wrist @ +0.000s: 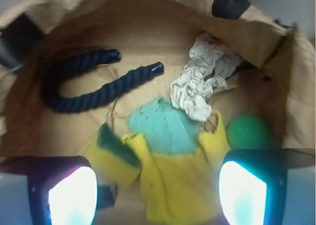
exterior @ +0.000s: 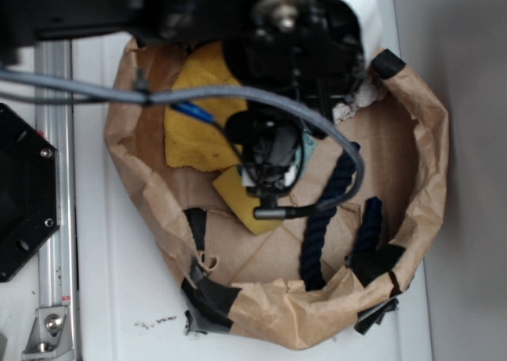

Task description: Grab the green sponge.

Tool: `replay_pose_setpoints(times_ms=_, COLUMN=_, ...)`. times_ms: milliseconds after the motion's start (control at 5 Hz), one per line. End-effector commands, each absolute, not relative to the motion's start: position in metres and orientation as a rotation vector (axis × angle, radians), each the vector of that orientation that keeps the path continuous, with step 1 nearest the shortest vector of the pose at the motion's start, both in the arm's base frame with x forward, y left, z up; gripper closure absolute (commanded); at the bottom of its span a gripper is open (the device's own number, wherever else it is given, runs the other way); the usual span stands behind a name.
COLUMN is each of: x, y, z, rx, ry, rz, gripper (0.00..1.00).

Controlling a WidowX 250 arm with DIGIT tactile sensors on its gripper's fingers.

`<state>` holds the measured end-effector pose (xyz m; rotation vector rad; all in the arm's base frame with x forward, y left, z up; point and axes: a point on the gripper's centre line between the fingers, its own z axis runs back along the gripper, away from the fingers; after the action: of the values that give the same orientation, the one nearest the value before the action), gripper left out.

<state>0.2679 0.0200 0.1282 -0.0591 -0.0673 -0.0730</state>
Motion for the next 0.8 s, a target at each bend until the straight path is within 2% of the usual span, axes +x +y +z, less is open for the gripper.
replay_pose_setpoints(times_ms=0, x=0.248, y=-0.033, z=0.082, rx=-0.065, ry=-0.049, rz=-0.349, gripper=0.00)
replay_pose_setpoints(times_ms=200, x=0.240, y=-0.047, z=0.062, rx=-0.107, ry=-0.020, rz=-0.377, gripper=0.00)
replay_pose_setpoints(times_ms=400, x=0.233, y=-0.050, z=0.040, rx=-0.110, ry=0.019, rz=-0.401, gripper=0.00)
replay_pose_setpoints(times_ms=600, x=0.225, y=-0.047, z=0.030, rx=-0.083, ry=0.044, rz=-0.379, gripper=1.00)
